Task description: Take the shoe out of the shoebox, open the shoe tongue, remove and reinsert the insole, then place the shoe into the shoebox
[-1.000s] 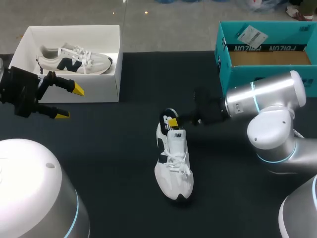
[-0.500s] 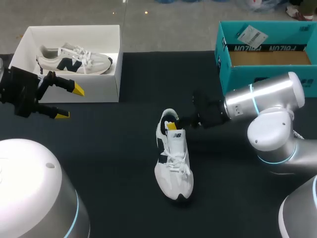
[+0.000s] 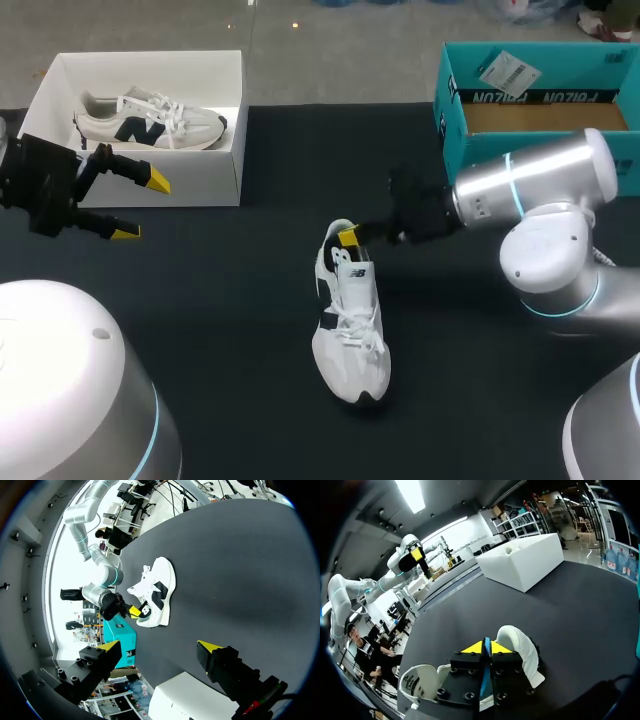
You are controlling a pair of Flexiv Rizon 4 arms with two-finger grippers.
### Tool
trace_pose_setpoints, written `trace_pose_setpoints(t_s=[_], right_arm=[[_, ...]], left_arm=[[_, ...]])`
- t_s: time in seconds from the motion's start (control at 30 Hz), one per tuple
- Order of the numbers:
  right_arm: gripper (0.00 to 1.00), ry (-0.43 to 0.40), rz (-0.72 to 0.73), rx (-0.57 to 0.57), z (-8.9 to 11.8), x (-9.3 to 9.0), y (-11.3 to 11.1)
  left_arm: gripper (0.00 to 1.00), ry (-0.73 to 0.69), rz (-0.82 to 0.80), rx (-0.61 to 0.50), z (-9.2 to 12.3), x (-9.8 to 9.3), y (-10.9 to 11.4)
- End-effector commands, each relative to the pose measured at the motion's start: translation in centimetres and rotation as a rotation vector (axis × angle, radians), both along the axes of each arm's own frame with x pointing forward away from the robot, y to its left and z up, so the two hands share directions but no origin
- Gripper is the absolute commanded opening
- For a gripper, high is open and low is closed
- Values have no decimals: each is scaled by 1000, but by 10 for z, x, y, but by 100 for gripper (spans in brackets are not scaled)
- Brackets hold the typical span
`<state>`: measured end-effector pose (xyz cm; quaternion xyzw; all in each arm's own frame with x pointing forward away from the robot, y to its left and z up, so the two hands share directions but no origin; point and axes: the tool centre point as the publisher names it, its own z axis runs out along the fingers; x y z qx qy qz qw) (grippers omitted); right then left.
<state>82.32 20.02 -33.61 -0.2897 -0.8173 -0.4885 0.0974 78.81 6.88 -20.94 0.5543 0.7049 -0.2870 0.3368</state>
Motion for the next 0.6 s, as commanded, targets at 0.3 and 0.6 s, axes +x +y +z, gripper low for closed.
trace_pose_setpoints(t_s=[0.3,0.6], right_arm=[[0,34,11,-56,-14,-16,2],[5,32,3,-50,-15,-16,3]], left_arm=[[100,1,1,5,1,0,0],[100,1,1,5,1,0,0]])
